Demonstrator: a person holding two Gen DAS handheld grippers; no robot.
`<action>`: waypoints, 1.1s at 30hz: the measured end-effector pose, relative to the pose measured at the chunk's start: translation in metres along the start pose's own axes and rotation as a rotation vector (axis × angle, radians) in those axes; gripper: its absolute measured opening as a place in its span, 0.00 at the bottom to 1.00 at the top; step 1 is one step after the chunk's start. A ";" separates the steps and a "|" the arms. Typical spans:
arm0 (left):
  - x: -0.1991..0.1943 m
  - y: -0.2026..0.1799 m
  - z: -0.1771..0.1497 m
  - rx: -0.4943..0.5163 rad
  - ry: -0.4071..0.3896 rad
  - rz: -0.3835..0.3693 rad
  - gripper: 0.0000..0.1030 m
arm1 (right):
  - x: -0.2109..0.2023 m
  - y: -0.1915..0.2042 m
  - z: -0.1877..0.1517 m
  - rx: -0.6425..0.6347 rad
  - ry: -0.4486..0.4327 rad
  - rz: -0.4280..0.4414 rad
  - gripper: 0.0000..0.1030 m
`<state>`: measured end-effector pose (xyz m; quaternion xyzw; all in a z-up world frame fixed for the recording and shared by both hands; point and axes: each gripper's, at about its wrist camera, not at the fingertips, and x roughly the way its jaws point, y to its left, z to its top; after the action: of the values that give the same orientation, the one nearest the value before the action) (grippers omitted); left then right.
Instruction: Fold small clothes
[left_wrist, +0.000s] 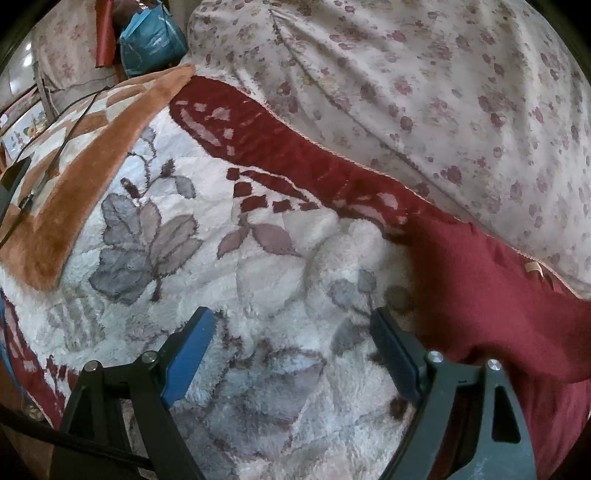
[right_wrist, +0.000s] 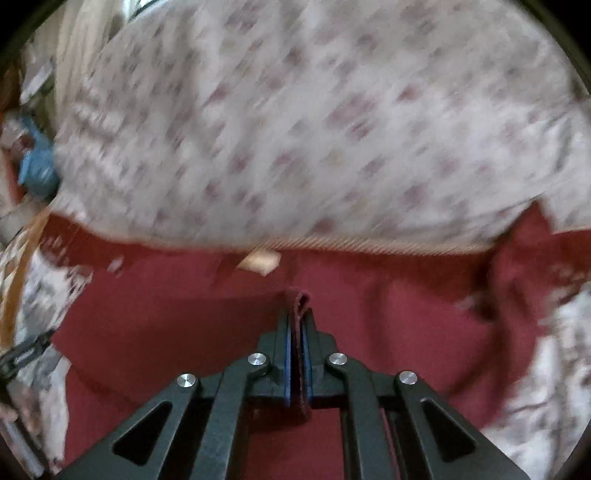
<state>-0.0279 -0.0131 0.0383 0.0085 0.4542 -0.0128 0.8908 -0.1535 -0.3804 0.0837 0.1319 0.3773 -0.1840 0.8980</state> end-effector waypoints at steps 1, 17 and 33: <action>0.000 -0.001 -0.001 0.008 0.000 0.000 0.83 | -0.007 -0.011 0.003 0.010 -0.019 -0.036 0.05; -0.013 -0.049 -0.022 0.220 0.038 -0.225 0.83 | 0.014 0.084 0.007 -0.179 0.057 0.189 0.61; 0.010 -0.038 -0.008 0.149 0.100 -0.239 0.83 | 0.146 0.251 0.022 -0.437 0.228 0.484 0.08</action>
<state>-0.0290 -0.0511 0.0252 0.0213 0.4935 -0.1519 0.8561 0.0633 -0.1970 0.0171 0.0419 0.4633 0.1351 0.8748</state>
